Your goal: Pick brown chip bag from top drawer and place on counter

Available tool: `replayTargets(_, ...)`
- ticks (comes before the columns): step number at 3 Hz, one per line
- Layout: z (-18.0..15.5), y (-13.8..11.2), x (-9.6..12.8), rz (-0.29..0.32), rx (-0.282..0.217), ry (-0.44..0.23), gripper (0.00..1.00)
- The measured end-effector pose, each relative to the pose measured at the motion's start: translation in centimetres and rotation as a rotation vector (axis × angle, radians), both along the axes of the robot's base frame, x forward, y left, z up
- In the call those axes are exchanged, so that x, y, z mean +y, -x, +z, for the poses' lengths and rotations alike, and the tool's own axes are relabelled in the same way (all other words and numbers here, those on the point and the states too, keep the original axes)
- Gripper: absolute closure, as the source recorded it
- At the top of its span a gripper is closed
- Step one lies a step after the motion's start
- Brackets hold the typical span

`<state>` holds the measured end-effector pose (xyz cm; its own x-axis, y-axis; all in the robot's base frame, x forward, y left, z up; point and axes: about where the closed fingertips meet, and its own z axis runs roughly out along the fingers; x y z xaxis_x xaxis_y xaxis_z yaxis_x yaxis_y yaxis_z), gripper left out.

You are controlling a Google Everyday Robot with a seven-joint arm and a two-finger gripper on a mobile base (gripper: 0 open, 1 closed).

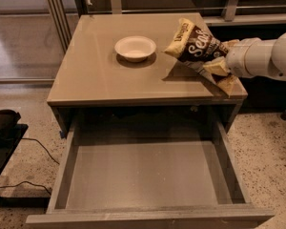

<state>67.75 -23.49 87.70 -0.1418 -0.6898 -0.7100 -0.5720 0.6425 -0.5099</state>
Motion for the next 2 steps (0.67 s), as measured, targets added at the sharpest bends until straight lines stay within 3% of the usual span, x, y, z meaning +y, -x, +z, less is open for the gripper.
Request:
replayTargets(1, 0.0, 0.0, 0.0, 0.0, 0.0, 0.0, 0.0)
replayTargets(2, 0.0, 0.0, 0.0, 0.0, 0.0, 0.0, 0.0)
